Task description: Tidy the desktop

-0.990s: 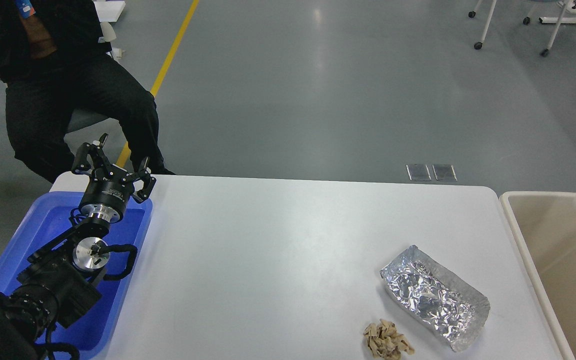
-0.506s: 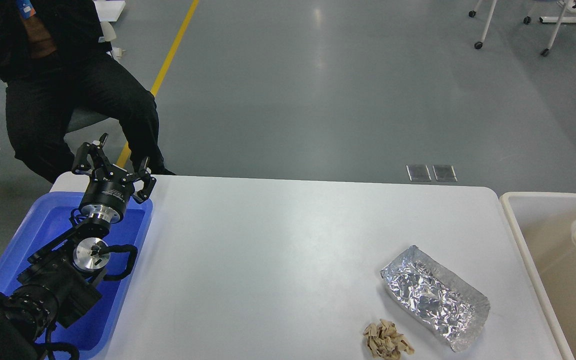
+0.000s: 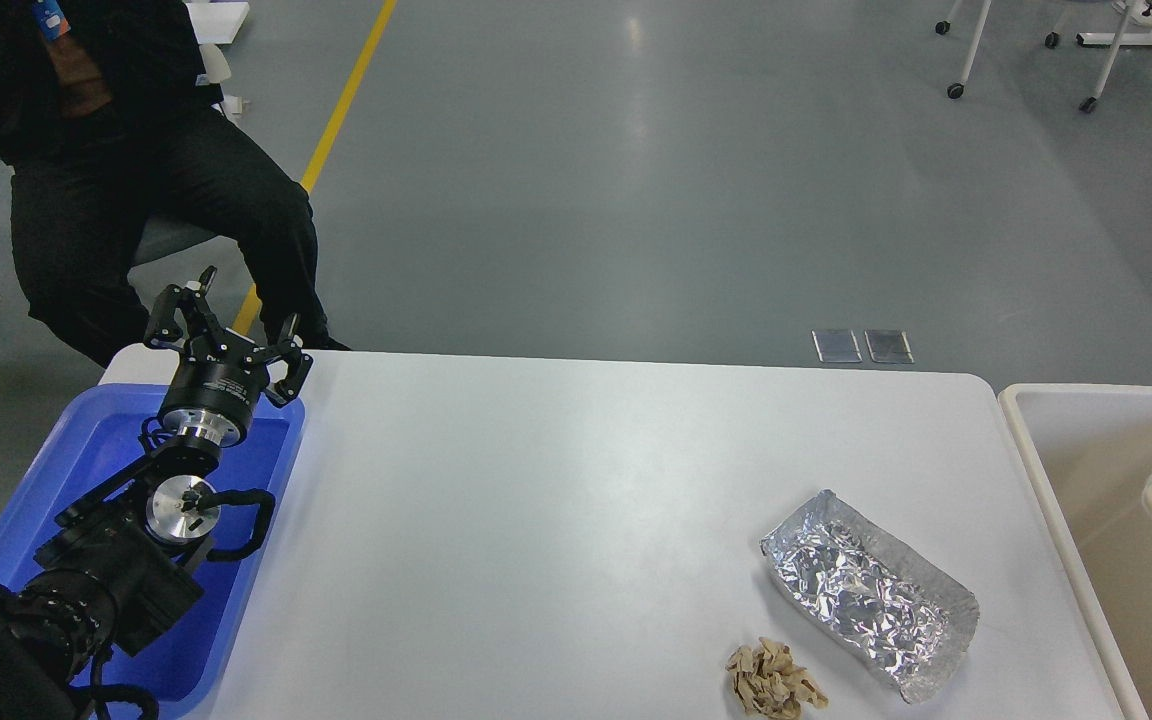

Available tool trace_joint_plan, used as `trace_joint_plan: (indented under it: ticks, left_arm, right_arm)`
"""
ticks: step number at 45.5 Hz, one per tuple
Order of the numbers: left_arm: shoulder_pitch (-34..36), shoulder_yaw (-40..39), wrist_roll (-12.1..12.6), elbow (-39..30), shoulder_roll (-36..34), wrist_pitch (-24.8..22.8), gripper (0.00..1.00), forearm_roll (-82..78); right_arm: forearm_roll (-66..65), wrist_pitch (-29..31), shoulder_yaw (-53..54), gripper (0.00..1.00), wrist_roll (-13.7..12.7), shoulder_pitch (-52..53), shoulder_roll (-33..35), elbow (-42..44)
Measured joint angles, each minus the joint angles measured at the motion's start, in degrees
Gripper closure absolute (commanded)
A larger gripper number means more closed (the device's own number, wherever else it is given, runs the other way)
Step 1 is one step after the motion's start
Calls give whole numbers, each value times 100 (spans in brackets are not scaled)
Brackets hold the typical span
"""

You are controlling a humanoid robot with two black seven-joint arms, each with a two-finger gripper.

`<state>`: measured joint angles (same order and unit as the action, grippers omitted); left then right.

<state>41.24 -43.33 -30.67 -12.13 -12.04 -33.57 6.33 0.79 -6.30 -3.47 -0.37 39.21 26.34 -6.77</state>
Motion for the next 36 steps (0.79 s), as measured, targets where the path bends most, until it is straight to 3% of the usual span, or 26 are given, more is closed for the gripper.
trace_joint_plan:
  ticks: [25, 36]
  left_arm:
    - [0, 0, 0, 0, 0, 0, 0, 0]
    - [2, 0, 0, 0, 0, 0, 0, 0]
  right_arm:
    - [-34, -12, 547, 1, 18, 123, 46, -9]
    - [5, 69, 1839, 1, 29, 733, 84, -196]
